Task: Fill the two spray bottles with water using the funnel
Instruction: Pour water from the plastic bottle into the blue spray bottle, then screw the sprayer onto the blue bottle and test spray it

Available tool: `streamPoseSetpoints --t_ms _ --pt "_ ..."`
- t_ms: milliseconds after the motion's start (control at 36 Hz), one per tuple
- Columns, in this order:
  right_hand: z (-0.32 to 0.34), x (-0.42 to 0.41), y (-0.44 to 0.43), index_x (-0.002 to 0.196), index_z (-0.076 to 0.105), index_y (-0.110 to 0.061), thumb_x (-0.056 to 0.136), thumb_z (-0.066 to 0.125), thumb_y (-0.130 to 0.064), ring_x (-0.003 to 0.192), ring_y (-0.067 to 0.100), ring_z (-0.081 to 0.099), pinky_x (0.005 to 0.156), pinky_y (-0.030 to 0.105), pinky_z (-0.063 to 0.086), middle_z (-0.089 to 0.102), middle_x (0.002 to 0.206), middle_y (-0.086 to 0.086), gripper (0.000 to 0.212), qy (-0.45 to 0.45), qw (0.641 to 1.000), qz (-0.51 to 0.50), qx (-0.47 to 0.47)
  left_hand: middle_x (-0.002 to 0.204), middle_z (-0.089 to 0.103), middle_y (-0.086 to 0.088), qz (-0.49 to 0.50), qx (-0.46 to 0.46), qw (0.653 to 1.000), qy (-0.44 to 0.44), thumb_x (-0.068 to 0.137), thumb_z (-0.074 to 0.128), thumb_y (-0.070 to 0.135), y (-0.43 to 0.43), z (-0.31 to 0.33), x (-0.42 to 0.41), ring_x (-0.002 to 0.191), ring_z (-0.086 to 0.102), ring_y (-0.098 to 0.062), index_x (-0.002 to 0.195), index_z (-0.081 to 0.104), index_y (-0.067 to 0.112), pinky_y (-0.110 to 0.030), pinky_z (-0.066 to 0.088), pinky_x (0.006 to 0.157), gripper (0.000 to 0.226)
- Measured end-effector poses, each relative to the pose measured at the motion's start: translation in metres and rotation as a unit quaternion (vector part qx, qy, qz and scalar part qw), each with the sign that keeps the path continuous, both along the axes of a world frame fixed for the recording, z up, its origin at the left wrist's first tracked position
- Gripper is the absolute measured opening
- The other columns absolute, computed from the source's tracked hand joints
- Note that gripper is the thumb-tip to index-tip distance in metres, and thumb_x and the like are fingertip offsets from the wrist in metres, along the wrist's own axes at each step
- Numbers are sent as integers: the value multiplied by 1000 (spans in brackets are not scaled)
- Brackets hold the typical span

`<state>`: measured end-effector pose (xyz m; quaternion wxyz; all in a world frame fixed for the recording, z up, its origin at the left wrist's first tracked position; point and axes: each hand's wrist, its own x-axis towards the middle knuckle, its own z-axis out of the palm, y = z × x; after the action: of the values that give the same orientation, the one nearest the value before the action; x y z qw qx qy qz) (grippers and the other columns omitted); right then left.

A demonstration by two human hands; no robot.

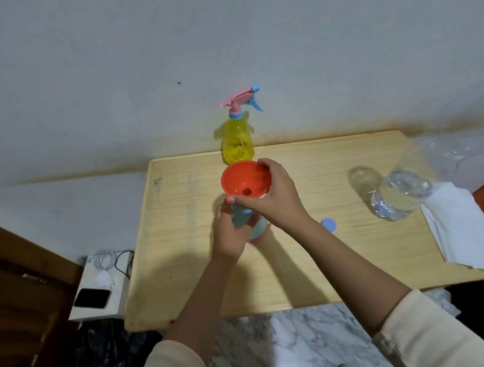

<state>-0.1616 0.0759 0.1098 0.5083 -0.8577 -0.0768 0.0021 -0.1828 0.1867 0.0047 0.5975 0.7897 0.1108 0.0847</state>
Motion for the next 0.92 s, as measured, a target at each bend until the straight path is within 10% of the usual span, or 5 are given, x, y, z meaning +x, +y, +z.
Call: streamPoseSetpoints --t_ms 444,694,917 --pt "31 15 -69 119 48 -29 52 87 -45 108 13 54 90 35 51 51 119 -9 80 -35 983 -134 118 125 50 10 -2 28 1000 -3 77 76 33 -1 -7 -8 116 51 -9 134 48 21 -29 46 99 64" --pt "-48 39 -156 131 43 -6 57 89 -28 116 28 52 89 30 42 54 129 13 90 109 971 -211 -39 128 49 2 -5 -15 1000 -10 59 69 56 -3 -5 -7 116 52 -16 133 48 23 -16 54 75 83" --pt "-82 55 -167 110 51 -8 63 84 -25 98 23 57 75 28 41 60 108 7 60 138 973 -174 -59 133 49 9 7 -34 999 -12 63 72 55 -4 -10 -6 124 48 -14 119 46 56 -46 44 104 62"
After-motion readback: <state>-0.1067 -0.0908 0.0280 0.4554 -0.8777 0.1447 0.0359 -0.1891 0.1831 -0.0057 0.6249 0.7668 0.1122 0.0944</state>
